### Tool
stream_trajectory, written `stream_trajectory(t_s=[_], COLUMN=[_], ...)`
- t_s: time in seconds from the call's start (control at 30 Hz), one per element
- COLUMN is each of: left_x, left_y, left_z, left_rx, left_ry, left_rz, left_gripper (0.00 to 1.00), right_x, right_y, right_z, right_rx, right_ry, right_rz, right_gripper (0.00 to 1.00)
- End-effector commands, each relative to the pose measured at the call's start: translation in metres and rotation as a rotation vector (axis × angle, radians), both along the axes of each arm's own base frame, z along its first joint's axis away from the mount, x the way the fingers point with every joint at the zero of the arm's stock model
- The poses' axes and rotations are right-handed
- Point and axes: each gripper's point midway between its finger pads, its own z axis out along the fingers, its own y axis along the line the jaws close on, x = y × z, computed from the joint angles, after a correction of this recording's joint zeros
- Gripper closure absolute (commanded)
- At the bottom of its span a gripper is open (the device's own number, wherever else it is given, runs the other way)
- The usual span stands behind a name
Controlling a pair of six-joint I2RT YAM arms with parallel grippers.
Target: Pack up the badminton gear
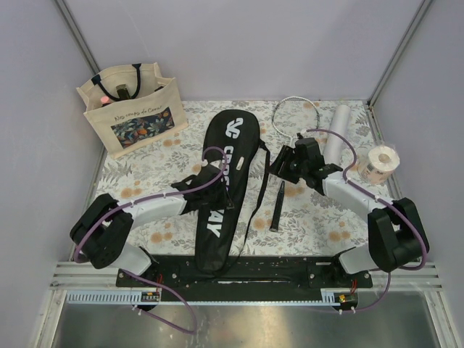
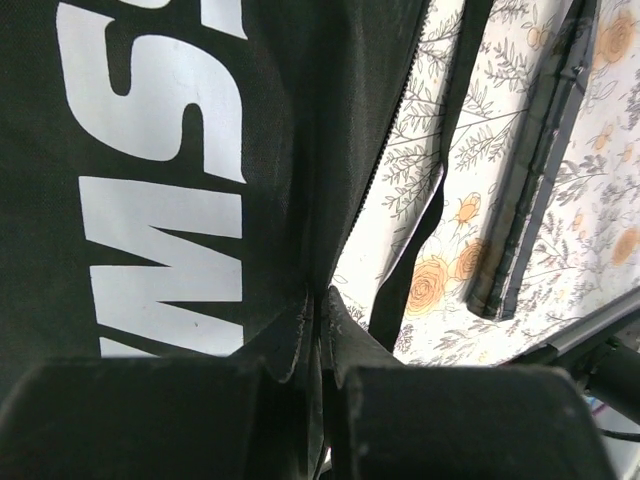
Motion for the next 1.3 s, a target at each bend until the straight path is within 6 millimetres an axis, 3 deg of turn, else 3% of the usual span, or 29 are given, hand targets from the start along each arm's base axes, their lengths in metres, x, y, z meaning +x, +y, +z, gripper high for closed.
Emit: stream_trajectory(t_s=[0.0,0.33,0.57,0.83,0.9,1.03,1.27], left_x=[0.022,0.049,0.062,0.062,0.062,0.062,0.067], left_y=[-0.015,-0.014,-0.015,-0.022,-0.024,-0.024,-0.017], left_z=[0.031,0.05,0.069,0.075,0.072,0.069,0.066], left_rx=[-0.155,-0.107,-0.109,-0.103,-0.1,-0.089,-0.103], left_ry=[-0.041,-0.018,-0.025,0.018,0.036,0.052,0.043], left_rz=[-0.02,-0.117,-0.16,-0.216,-0.229,-0.246,-0.212], left_gripper=[1.0,1.0,1.0,1.0,1.0,1.0,1.0], right_x=[0.021,0.068,0.072,0.065,0.063,0.062,0.061], right_y=[-0.035,-0.061,-0.062,-0.064,-0.062,-0.063,-0.072], right_z=[-0.008,-0.031,-0.064,-0.092,-0.098,-0.101,-0.068], right_rx=[-0.158,-0.3,-0.315,-0.333,-0.336,-0.345,-0.368], right_ry=[0.024,0.087,0.179,0.255,0.273,0.277,0.156], right_rz=[-0.074,-0.184,-0.201,-0.216,-0.208,-0.192,-0.179], right_gripper=[0.4,0.41,0.42,0.44,0.49,0.68,1.0])
